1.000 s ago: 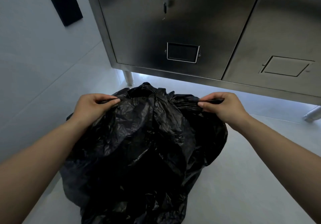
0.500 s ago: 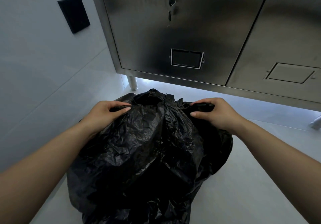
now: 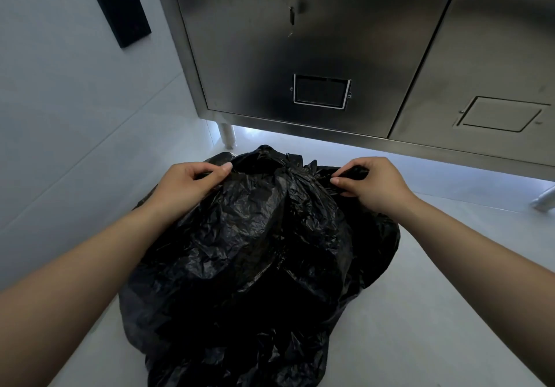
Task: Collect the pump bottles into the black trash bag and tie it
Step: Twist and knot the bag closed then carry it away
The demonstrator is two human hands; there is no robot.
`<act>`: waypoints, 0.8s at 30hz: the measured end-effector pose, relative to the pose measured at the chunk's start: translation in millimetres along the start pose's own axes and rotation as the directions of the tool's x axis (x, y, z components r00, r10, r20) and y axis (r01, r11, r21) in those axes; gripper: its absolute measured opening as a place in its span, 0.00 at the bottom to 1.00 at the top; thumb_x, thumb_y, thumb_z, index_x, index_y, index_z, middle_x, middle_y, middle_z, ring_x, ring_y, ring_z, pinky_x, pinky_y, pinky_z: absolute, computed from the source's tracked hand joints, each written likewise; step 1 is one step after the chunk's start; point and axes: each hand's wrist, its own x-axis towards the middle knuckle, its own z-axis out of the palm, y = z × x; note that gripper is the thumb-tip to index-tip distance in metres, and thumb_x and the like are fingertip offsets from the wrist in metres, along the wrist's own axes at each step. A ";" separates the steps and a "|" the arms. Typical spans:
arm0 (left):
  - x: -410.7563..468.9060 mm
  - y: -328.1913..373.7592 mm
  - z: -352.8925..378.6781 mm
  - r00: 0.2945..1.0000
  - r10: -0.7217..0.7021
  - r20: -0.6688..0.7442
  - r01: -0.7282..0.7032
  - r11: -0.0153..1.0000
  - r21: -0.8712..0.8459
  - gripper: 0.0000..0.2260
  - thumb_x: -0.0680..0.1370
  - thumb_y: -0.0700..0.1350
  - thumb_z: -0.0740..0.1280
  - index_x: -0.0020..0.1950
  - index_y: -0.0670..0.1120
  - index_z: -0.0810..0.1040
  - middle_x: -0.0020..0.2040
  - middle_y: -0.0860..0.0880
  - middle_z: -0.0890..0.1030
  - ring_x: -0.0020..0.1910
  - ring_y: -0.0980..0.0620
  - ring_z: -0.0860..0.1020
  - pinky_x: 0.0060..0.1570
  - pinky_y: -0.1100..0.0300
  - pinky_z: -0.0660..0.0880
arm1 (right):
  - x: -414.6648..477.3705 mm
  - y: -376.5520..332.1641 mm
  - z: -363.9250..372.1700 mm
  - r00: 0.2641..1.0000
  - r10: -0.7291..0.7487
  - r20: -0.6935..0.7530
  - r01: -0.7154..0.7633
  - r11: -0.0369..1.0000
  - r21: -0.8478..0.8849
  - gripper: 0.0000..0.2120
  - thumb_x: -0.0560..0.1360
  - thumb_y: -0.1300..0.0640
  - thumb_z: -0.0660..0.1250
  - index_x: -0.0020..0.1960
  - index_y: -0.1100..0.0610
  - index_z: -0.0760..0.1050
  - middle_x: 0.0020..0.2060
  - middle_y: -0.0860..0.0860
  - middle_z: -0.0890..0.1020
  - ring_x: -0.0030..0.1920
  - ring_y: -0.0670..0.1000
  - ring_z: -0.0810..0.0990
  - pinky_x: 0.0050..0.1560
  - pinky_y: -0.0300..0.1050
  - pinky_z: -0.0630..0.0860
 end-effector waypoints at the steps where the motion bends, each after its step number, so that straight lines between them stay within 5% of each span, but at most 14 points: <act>1: -0.2 -0.9 2.3 1.000 -0.028 -0.007 0.027 0.999 -0.025 0.13 0.63 0.66 0.69 0.40 0.60 0.84 0.38 0.62 0.84 0.38 0.66 0.81 0.42 0.68 0.71 | 0.4 0.6 0.2 1.000 -0.003 -0.011 0.003 1.000 -0.001 0.04 0.68 0.59 0.75 0.37 0.52 0.81 0.39 0.50 0.83 0.31 0.47 0.83 0.35 0.34 0.79; 6: 1.7 -7.2 16.2 0.995 -0.091 0.032 0.093 0.995 -0.049 0.01 0.68 0.52 0.74 0.37 0.58 0.84 0.36 0.59 0.85 0.36 0.65 0.81 0.35 0.74 0.72 | -0.8 3.1 -1.2 0.999 -0.002 -0.045 0.002 1.000 -0.007 0.06 0.67 0.60 0.76 0.37 0.50 0.82 0.38 0.48 0.83 0.31 0.45 0.83 0.36 0.32 0.78; 14: -3.7 -5.2 14.3 0.999 0.002 -0.032 -0.004 0.998 -0.057 0.11 0.73 0.44 0.70 0.55 0.49 0.78 0.24 0.66 0.78 0.25 0.70 0.74 0.27 0.80 0.66 | -17.0 13.2 -9.8 0.999 0.048 -0.001 -0.047 0.977 0.208 0.02 0.68 0.65 0.73 0.40 0.61 0.82 0.36 0.52 0.82 0.32 0.42 0.81 0.37 0.33 0.78; 24: -12.8 -25.1 9.0 0.997 -0.075 -0.010 0.075 0.997 -0.001 0.03 0.71 0.46 0.73 0.43 0.53 0.82 0.32 0.60 0.82 0.29 0.71 0.76 0.33 0.81 0.68 | -32.2 39.4 1.0 0.992 0.094 0.087 -0.115 0.953 0.281 0.08 0.68 0.68 0.72 0.36 0.56 0.79 0.36 0.51 0.81 0.32 0.40 0.80 0.35 0.32 0.77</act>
